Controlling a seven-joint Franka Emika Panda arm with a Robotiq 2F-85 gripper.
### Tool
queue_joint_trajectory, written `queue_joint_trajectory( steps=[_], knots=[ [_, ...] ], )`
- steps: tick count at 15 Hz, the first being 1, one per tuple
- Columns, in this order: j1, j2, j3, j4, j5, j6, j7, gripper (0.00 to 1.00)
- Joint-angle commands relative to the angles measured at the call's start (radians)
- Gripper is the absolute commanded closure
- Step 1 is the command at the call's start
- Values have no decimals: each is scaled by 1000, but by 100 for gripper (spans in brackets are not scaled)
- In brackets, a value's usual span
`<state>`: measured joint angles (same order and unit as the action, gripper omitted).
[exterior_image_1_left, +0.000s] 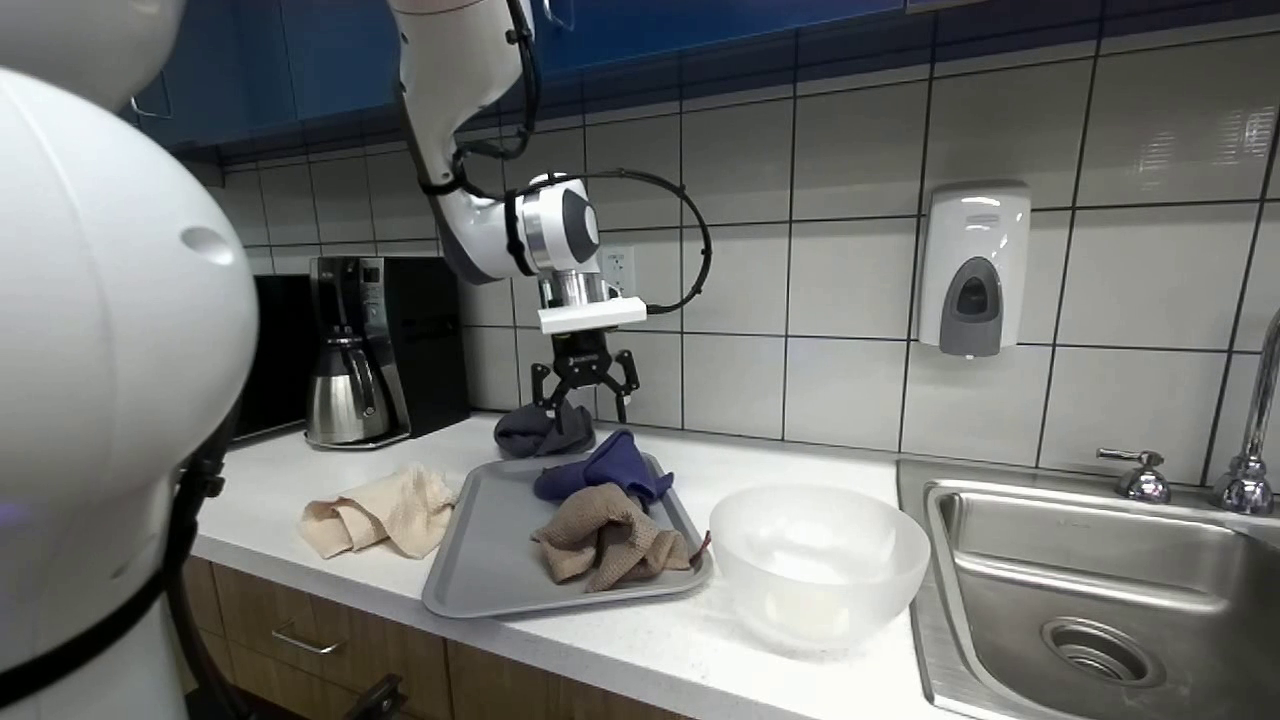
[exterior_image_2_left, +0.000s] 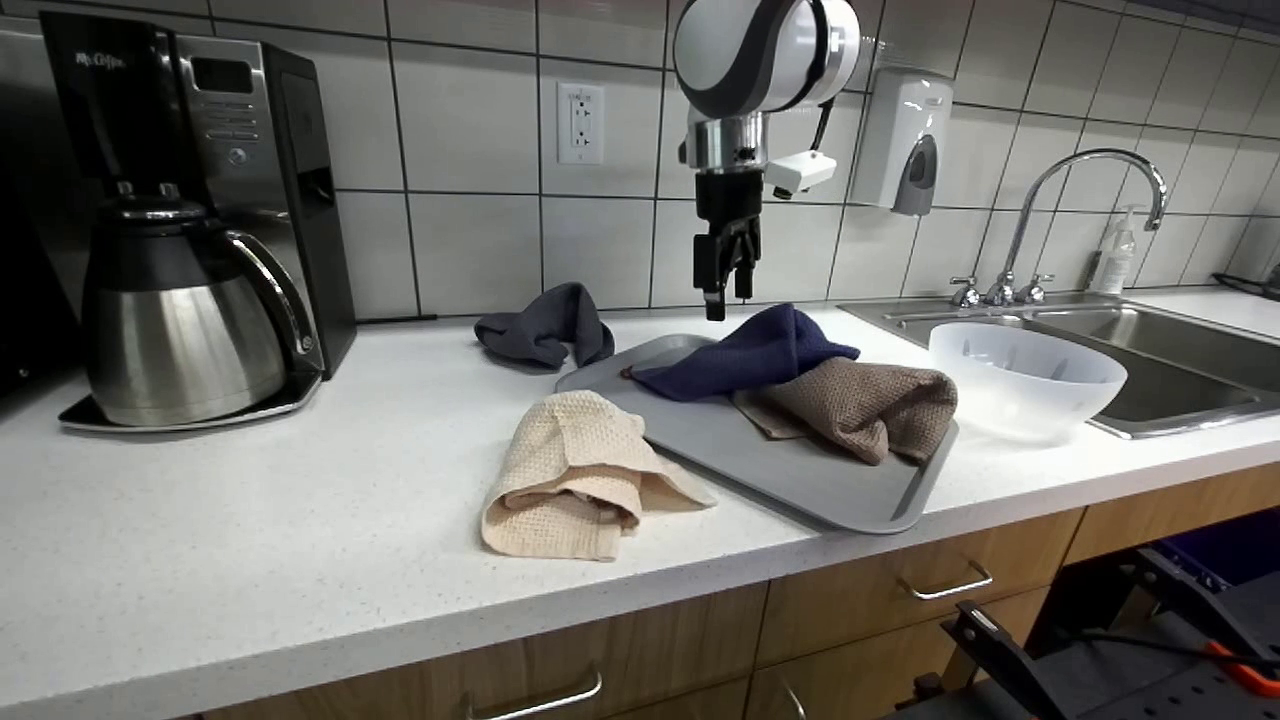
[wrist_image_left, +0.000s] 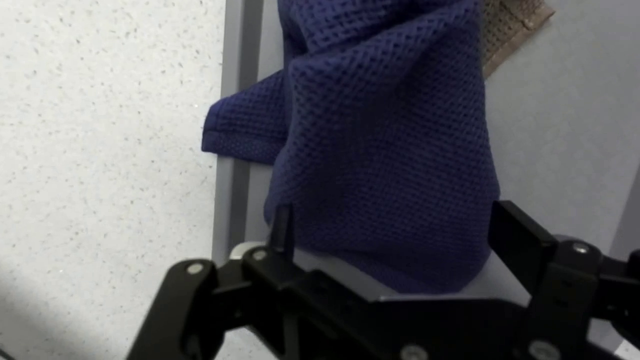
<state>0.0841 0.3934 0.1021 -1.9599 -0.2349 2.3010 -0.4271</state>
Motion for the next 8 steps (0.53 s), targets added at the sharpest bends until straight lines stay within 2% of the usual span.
queue_joint_trajectory(
  steps=[1, 8],
  knots=[
    [1, 45, 21, 53, 18, 38, 8, 0],
    [37, 112, 30, 106, -13, 135, 3, 0]
  ],
)
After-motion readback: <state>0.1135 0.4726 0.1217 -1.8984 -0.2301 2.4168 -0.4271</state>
